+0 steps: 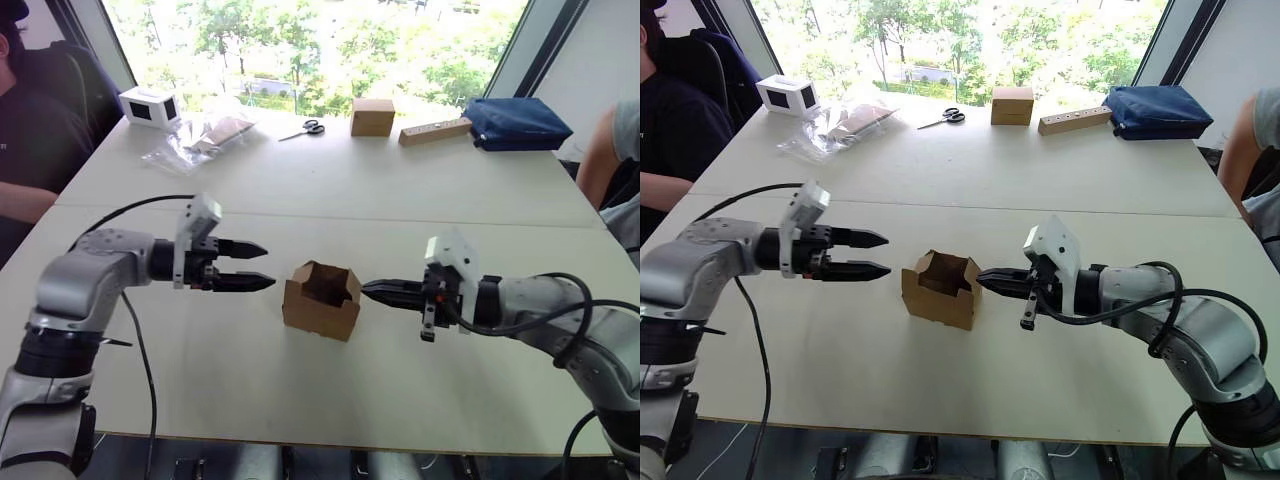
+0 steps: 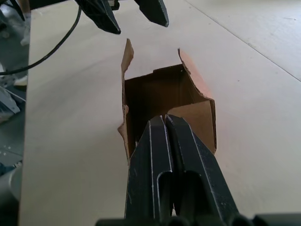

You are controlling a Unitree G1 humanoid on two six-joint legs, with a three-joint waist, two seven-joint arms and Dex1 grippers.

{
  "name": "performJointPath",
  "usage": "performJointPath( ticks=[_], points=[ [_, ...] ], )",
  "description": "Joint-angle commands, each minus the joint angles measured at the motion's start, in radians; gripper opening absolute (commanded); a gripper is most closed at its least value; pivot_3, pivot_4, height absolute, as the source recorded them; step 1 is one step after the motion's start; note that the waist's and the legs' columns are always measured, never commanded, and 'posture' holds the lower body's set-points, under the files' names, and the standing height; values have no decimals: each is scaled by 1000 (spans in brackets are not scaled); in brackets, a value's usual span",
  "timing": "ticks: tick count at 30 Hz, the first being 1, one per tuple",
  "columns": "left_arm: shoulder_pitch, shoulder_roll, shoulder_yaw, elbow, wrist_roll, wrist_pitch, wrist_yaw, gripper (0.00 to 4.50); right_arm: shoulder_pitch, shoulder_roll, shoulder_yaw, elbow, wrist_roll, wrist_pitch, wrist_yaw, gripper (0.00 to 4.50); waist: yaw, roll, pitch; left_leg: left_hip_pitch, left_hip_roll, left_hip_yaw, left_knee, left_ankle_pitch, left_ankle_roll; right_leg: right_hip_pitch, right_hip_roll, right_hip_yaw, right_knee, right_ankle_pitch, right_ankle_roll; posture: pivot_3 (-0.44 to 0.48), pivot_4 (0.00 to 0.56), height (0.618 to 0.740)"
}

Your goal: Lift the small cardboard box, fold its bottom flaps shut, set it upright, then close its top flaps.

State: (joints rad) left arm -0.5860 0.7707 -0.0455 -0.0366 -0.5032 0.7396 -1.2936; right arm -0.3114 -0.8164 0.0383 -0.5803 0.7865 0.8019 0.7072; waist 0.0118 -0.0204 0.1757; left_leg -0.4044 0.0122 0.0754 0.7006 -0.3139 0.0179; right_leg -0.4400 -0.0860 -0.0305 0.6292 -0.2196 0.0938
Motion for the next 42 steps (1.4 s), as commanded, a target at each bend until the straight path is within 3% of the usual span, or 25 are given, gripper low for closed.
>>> performJointPath(
  ticks=[1,3,4,6,11,12,23,34,42],
  points=[
    [-57,-13,-10,35,12,-47,-10,3564,-22,15,1,-2,-30,-23,6,0,0,0,0,0,0,0,0,0,0,0,0,0,0,0,0,0,150,740],
    [-76,-18,-15,54,7,-60,-29,3091,-24,25,1,-4,-38,-22,4,0,0,0,0,0,0,0,0,0,0,0,0,0,0,0,0,0,150,740],
    [-80,-19,-16,58,6,-64,-36,2579,-24,28,0,-5,-40,-20,4,0,0,0,0,0,0,0,0,0,0,0,0,0,0,0,0,0,150,740],
    [-85,-19,-26,61,5,-72,-55,2087,-13,34,0,-8,-53,-22,0,0,0,0,0,0,0,0,0,0,0,0,0,0,0,0,0,0,150,740],
    [-92,-35,-53,69,9,-85,-85,234,-2,45,12,-7,-86,-29,5,0,1,0,0,0,1,0,0,0,0,0,0,0,0,0,0,0,150,740],
    [-96,-41,-58,75,10,-87,-85,81,-3,49,16,-4,-93,-30,5,0,1,0,0,0,1,0,0,0,0,0,0,0,0,0,0,0,150,740],
    [-114,-102,-145,122,58,-141,-112,81,-21,83,85,49,-204,-90,38,0,0,0,0,0,0,0,0,0,0,0,0,0,0,0,0,0,150,740],
    [-119,-126,-241,175,209,-259,-90,81,-55,98,178,91,-322,-121,79,0,1,0,0,0,0,0,0,0,0,0,0,0,0,0,0,0,150,740],
    [-107,-141,-242,179,234,-298,-91,81,-85,109,215,131,-388,-127,92,0,0,0,0,1,0,0,0,0,1,1,0,0,0,0,0,0,150,740]
  ],
)
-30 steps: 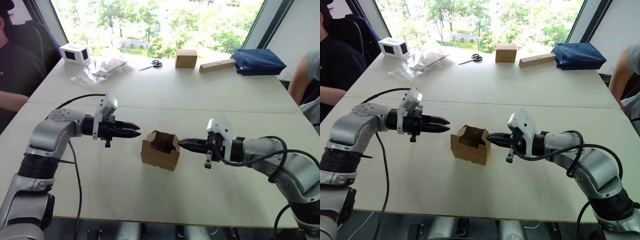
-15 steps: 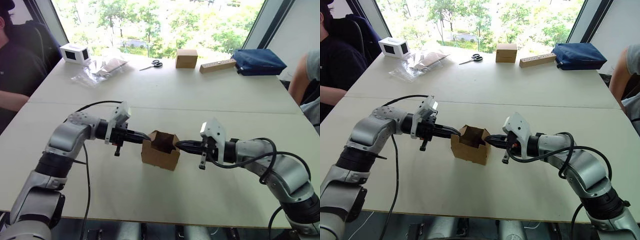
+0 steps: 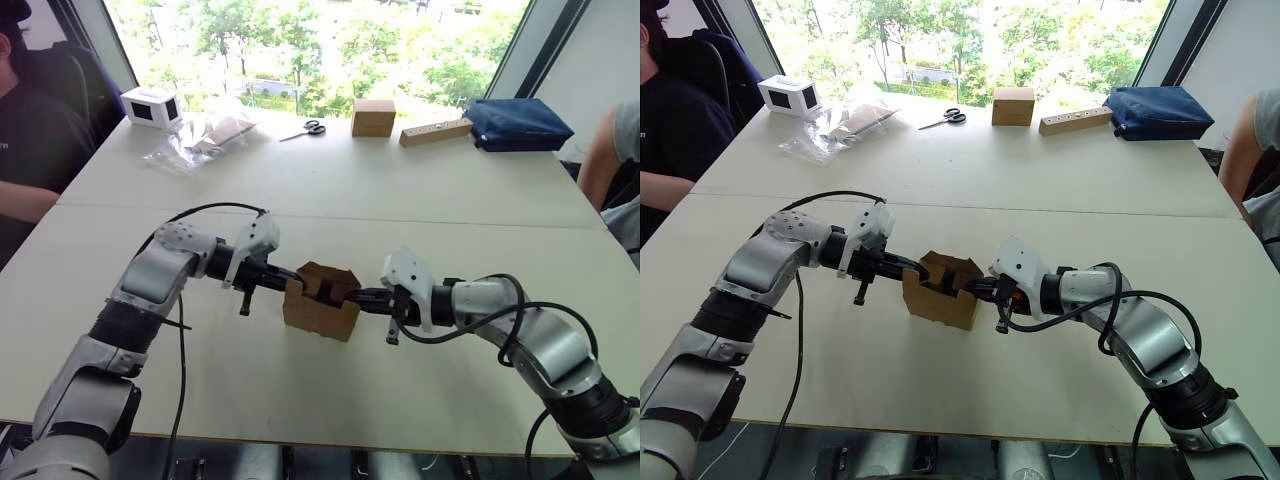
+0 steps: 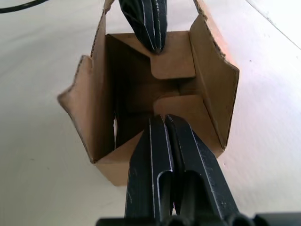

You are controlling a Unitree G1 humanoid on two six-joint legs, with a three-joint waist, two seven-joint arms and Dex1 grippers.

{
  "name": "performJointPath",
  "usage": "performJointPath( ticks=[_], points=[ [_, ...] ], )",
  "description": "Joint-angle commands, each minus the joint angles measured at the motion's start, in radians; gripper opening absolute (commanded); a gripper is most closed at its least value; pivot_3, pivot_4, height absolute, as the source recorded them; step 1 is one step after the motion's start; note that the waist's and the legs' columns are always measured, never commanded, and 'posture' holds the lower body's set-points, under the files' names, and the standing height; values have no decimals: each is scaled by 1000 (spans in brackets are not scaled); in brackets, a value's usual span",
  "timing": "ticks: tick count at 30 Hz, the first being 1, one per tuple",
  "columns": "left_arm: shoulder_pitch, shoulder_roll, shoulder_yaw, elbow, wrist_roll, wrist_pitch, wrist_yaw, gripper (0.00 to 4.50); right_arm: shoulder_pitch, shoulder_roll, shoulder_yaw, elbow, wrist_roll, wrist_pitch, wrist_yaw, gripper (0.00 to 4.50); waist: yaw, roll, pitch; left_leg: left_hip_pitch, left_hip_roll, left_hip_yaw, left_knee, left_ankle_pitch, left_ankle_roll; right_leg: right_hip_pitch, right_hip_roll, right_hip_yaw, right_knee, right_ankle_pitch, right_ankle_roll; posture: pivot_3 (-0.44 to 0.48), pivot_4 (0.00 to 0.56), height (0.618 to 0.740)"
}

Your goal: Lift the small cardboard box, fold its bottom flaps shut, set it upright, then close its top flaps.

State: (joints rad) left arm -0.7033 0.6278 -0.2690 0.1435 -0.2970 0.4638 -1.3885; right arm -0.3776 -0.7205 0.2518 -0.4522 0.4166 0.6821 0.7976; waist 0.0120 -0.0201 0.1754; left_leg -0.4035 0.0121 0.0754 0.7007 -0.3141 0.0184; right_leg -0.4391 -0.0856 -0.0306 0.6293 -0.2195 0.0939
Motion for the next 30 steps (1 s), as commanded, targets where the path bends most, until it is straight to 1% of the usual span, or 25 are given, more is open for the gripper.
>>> performJointPath(
  ticks=[1,10,13,16,20,23,26,29,30],
  points=[
    [12,-2,-17,2,31,-24,10,81,-19,14,2,4,-24,-8,3,0,0,0,0,0,0,0,0,0,0,0,0,0,0,0,0,0,150,740],
    [16,-12,-5,4,23,-16,18,81,-18,18,-6,12,-41,-9,14,0,0,0,0,1,0,0,0,0,0,1,0,0,0,0,0,0,150,740],
    [-4,-16,30,13,-8,8,21,81,-22,27,-21,9,-31,-10,16,0,0,0,0,1,0,0,0,0,0,1,0,0,0,0,0,0,150,740],
    [-32,-5,76,33,-55,39,-4,81,-24,45,-93,-31,51,23,22,0,-1,0,0,1,1,0,0,0,0,1,0,0,0,0,0,0,150,740],
    [-81,0,149,83,-122,90,-18,81,-12,5,-191,-85,122,70,35,0,0,0,0,0,1,0,0,0,0,1,0,0,0,0,0,0,150,740],
    [-121,-7,182,152,-128,92,2,81,4,-39,-265,-108,164,105,40,0,2,0,0,0,1,-1,0,0,0,1,-1,-1,0,0,0,0,150,740],
    [-165,-29,182,280,-75,29,43,81,20,-77,-340,-130,211,142,36,0,1,0,0,0,0,-1,0,0,0,1,-1,-1,-1,0,0,0,150,740],
    [-207,-69,159,439,-4,-71,85,81,14,-86,-420,-177,323,210,20,0,1,0,0,0,-1,0,0,0,0,1,0,-1,0,0,0,0,150,740],
    [-215,-84,145,484,16,-99,80,81,8,-86,-434,-209,400,254,15,0,0,0,0,0,-1,-1,0,0,0,1,0,-1,0,0,0,0,150,740]
  ],
)
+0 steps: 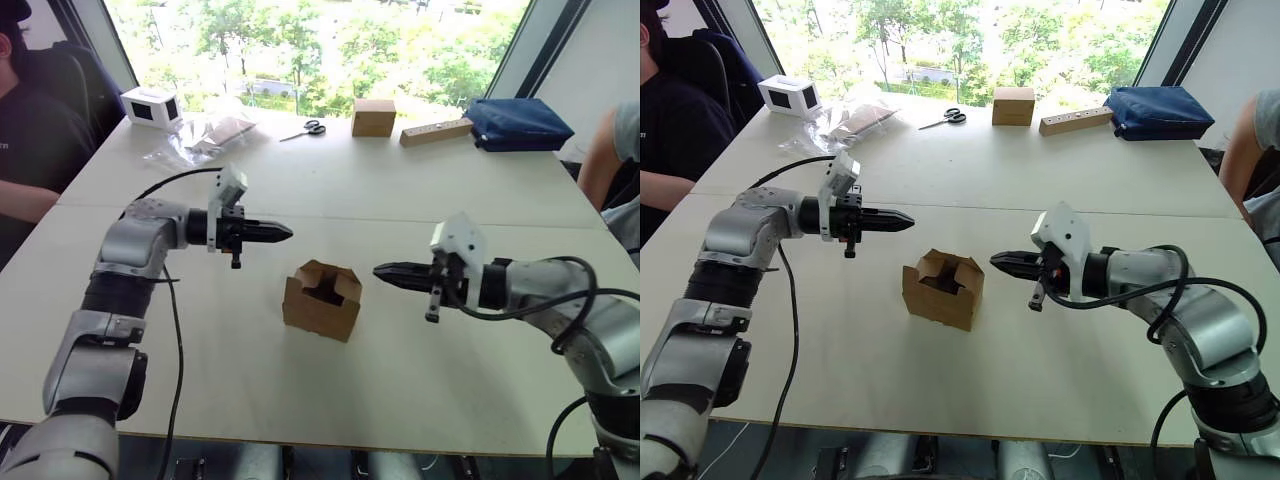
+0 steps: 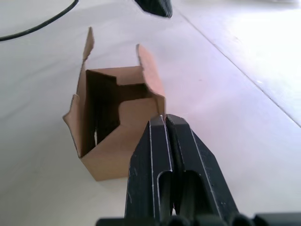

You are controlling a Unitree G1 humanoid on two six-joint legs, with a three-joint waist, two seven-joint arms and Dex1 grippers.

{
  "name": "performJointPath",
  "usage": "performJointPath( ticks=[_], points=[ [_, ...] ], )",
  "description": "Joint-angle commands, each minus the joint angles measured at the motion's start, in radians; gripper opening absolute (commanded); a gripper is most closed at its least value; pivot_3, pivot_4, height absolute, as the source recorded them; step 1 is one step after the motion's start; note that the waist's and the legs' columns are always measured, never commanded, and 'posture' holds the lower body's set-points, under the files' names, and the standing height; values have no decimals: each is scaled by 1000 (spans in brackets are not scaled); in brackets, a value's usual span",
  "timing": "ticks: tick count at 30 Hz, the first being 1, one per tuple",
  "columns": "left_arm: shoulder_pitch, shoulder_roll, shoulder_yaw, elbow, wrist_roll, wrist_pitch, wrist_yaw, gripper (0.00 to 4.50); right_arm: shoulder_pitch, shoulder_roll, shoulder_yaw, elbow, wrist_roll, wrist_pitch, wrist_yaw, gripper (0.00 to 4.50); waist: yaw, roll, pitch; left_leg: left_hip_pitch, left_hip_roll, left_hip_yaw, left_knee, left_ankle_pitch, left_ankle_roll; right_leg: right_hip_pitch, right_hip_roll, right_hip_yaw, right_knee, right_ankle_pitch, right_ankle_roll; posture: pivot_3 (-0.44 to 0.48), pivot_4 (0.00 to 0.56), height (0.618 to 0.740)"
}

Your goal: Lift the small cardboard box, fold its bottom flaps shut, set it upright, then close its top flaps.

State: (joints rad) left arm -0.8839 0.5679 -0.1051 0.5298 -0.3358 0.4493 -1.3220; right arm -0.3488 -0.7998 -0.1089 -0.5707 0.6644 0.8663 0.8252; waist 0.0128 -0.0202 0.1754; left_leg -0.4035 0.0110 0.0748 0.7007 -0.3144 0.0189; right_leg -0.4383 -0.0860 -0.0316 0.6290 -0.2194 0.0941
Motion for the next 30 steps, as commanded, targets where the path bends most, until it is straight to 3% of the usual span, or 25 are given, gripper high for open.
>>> performJointPath(
  ticks=[1,3,11,19,30],
  points=[
    [-42,-38,-28,136,70,-105,5,81,-28,-5,-76,-118,221,107,-19,0,-2,0,0,0,0,0,0,0,0,0,0,0,0,0,0,0,150,740],
    [-61,-70,-36,217,89,-130,-14,81,-38,3,-34,-178,296,153,-42,0,-2,0,0,0,1,0,0,0,0,0,0,0,0,0,0,0,150,740],
    [-94,-132,-38,398,153,-222,-40,81,-39,9,140,-270,225,133,-130,0,-1,0,0,-1,2,0,0,0,0,-1,-1,0,0,0,0,0,150,740],
    [-15,-149,-53,251,138,-145,-131,81,-91,7,373,-216,-59,13,-162,0,-3,0,0,-2,1,0,0,0,1,-2,-1,0,0,0,0,0,150,740],
    [72,-138,-63,46,127,-64,-133,81,-120,10,417,-154,-176,-41,-103,0,-1,0,0,-2,1,0,1,0,1,-2,-1,0,0,0,0,0,150,740]
  ],
)
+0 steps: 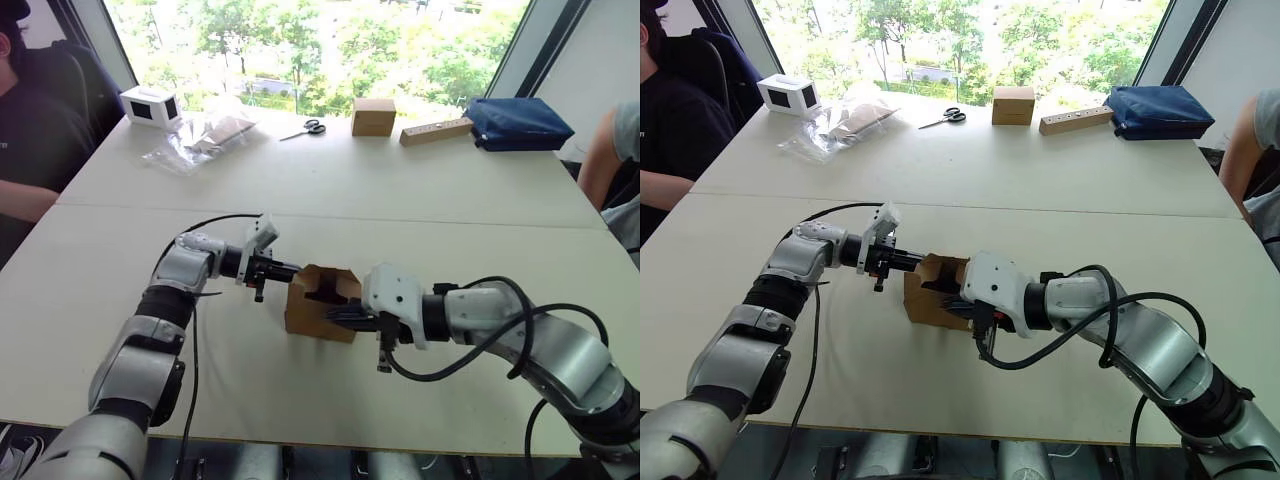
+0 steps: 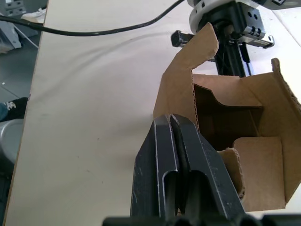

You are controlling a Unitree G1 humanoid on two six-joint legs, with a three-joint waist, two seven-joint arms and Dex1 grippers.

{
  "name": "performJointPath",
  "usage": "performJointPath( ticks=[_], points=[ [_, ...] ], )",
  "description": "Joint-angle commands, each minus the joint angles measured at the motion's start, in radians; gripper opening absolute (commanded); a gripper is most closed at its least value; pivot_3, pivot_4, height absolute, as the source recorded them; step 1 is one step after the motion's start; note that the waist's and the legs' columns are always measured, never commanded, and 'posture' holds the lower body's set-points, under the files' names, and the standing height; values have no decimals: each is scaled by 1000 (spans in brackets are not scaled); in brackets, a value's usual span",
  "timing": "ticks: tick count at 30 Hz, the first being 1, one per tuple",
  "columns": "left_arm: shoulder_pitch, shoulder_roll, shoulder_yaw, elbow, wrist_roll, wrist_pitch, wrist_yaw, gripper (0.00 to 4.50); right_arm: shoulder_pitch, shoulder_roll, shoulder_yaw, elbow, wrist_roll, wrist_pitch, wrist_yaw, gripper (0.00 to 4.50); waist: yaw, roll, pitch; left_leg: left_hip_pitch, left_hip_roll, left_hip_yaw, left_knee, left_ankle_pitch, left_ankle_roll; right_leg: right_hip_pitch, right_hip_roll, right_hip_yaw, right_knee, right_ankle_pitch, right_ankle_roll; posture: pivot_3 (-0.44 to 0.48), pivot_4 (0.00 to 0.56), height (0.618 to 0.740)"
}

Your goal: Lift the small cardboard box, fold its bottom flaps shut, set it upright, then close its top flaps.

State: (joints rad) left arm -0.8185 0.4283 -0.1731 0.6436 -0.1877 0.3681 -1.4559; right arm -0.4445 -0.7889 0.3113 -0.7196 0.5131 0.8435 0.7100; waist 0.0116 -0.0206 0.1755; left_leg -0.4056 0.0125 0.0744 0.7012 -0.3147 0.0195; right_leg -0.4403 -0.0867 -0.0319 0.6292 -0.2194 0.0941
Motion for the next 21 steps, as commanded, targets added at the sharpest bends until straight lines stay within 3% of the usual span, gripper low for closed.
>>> performJointPath(
  ticks=[1,21],
  points=[
    [8,-2,7,-76,-24,24,5,81,-28,3,-2,0,-30,-17,15,0,0,0,0,0,0,0,0,0,0,0,0,0,0,0,0,0,150,740],
    [32,-9,20,-100,-37,28,95,81,-49,104,71,166,-167,-99,52,0,-1,0,0,0,0,0,0,0,0,0,0,0,0,0,0,0,150,740]
  ],
)
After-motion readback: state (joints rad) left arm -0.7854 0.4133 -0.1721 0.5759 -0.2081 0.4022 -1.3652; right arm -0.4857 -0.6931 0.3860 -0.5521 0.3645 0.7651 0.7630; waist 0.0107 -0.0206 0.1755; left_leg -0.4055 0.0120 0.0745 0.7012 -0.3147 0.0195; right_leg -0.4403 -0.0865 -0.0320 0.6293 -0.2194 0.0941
